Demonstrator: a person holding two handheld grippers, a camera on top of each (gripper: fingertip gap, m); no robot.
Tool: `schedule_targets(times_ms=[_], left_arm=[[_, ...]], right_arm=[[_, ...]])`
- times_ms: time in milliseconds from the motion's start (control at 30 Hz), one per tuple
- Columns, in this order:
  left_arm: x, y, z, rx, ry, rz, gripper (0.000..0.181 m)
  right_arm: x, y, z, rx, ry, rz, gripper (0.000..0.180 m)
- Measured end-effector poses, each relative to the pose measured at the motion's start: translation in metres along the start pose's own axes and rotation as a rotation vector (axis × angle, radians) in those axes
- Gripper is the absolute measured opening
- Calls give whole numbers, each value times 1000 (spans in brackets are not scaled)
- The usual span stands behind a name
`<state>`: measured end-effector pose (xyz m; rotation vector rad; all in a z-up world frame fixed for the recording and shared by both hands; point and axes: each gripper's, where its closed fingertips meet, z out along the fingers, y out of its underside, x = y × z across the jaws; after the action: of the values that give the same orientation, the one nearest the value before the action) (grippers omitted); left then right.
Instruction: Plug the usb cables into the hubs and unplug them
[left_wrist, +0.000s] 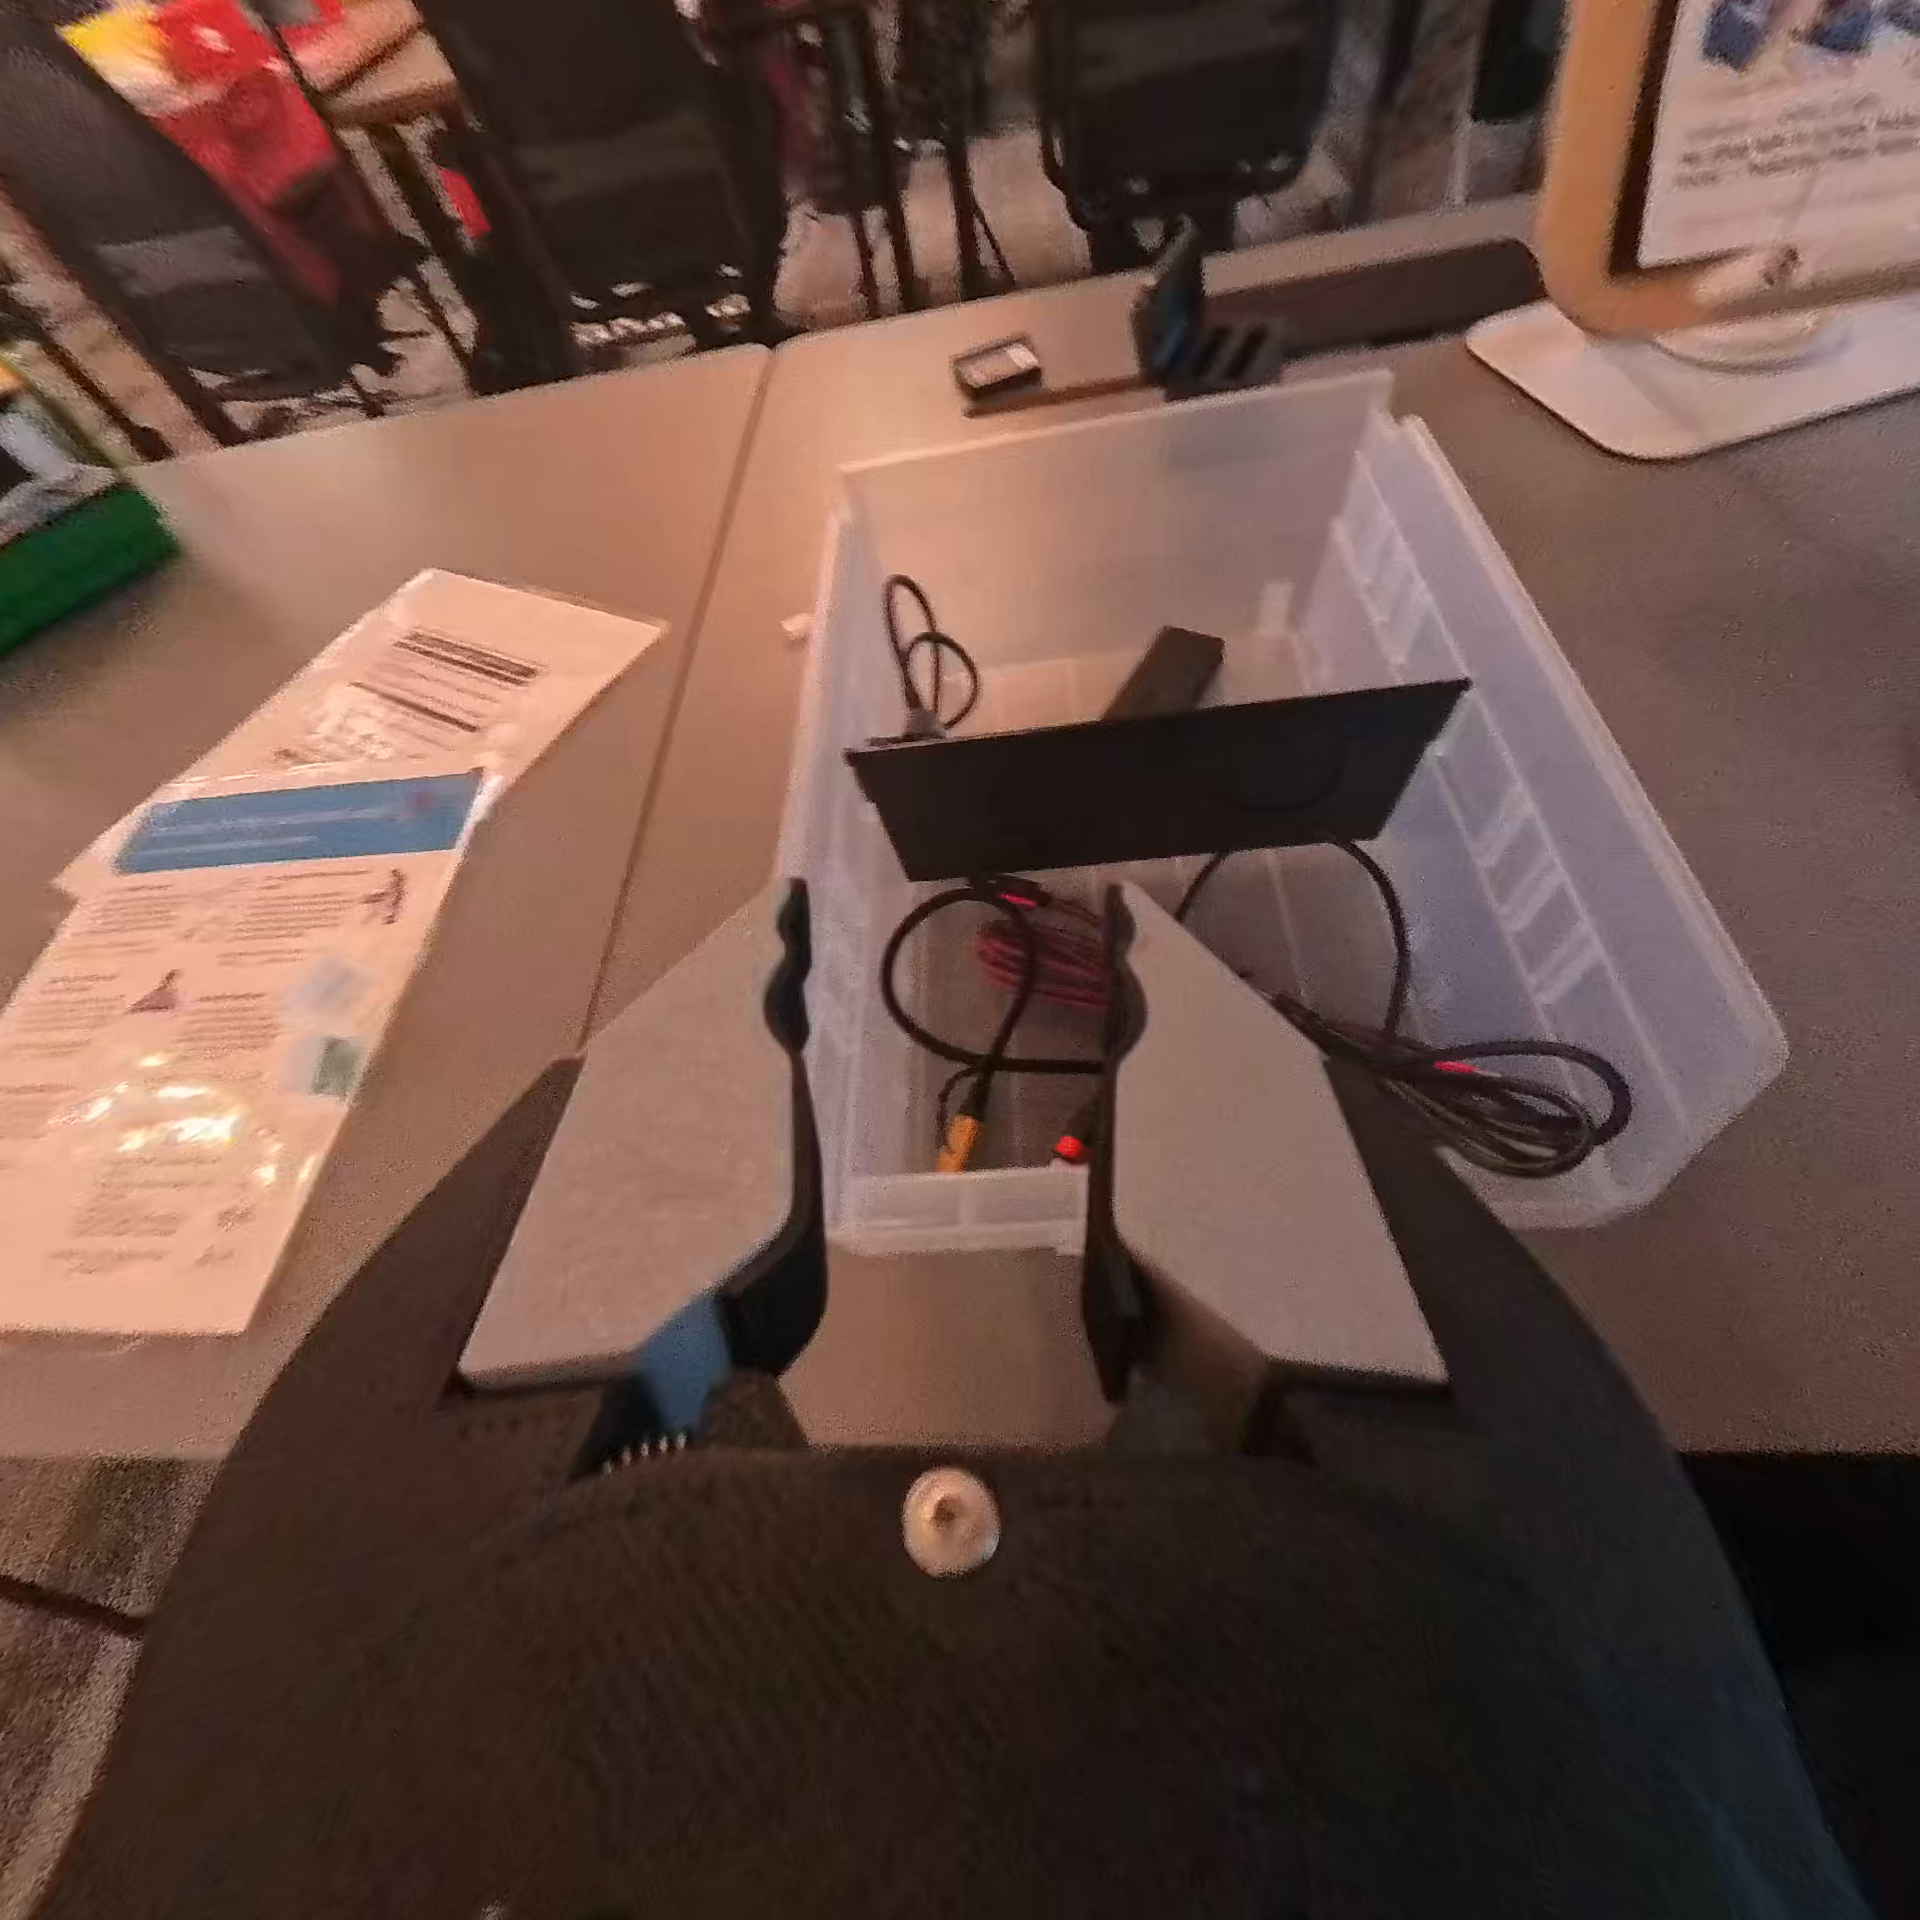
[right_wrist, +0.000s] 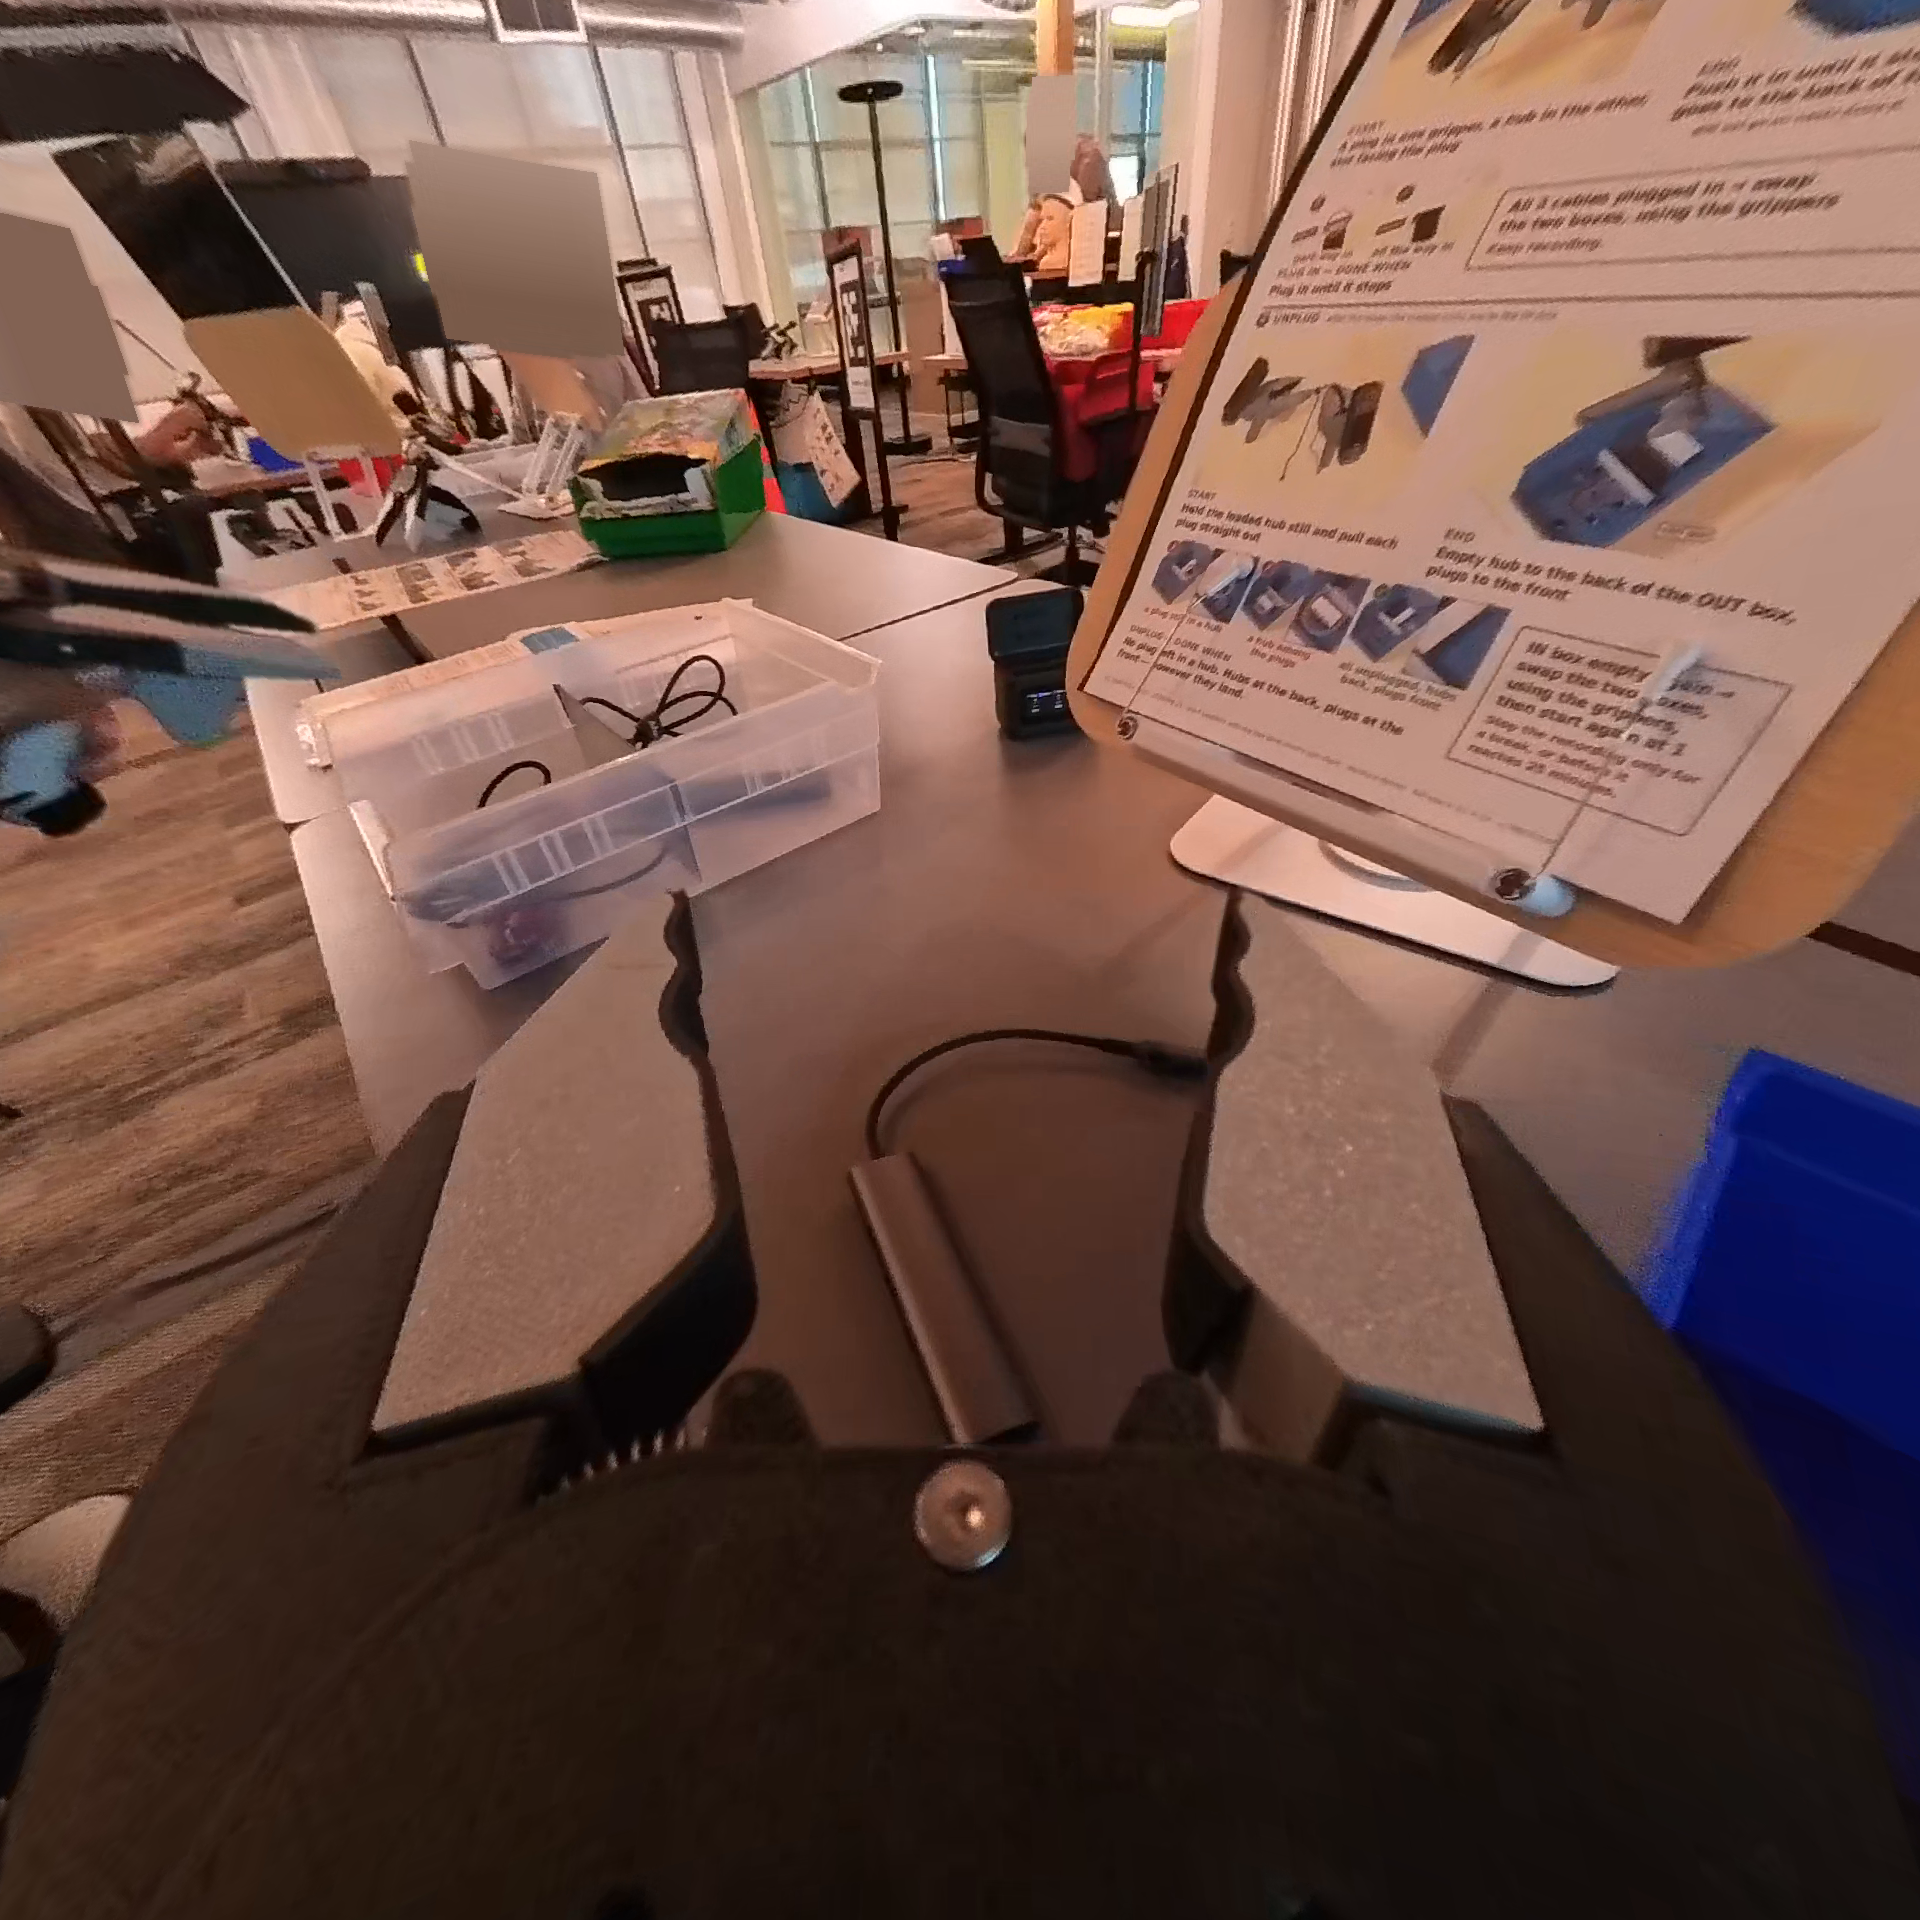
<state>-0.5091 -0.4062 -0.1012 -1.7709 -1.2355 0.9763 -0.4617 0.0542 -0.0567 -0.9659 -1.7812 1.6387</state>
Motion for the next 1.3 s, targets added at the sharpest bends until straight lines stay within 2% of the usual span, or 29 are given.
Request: schedule_targets(times_ms=[67, 133, 267, 500, 533, 600, 667, 767, 833, 900, 967, 1067, 1100, 1133, 1200, 1300], left_arm=[[5, 10, 16, -52, -10, 36, 50], [-8, 25, 26, -116, -89, 39, 45], [-5, 42, 44, -151, 11, -52, 46], [5, 64, 60, -300, 29, 13, 41], [12, 68, 61, -337, 57, -2, 37], [20, 70, 64, -381, 82, -34, 48], [25, 67, 68, -391, 81, -18, 51], [34, 66, 76, -428, 104, -7, 54], [28, 69, 84, -473, 72, 34, 50], [21, 72, 93, -537, 47, 50, 55], [19, 73, 105, -560, 50, 50, 42], [22, 93, 121, -670, 105, -1, 42], [24, 92, 124, -660, 130, -41, 33], [23, 91, 123, -665, 130, -66, 33], [18, 78, 116, -625, 104, -54, 18], [17, 45, 97, -510, 119, -61, 13]], right_arm=[[0, 3, 7, 3, -13, -14, 95], [-1, 7, 15, -8, -21, -52, 92], [3, 19, 31, -69, -4, -131, 94], [6, 22, 39, -102, -37, -135, 94], [1, 17, 37, -87, -56, -120, 94], [-18, 9, 31, -55, -129, -91, 93], [-34, 5, 24, -46, -169, -99, 93], [-42, 4, 12, -59, -135, -163, 94], [-49, -4, -1, -35, -127, -182, 93], [-60, -17, -14, 5, -157, -179, 93], [-67, -30, -27, 43, -166, -183, 93], [-73, -47, -44, 97, -159, -196, 91], [-76, -52, -50, 116, -162, -199, 91], [-79, -57, -55, 134, -164, -202, 90], [-85, -63, -64, 163, -168, -210, 87], [-86, -66, -71, 171, -151, -237, 86]])
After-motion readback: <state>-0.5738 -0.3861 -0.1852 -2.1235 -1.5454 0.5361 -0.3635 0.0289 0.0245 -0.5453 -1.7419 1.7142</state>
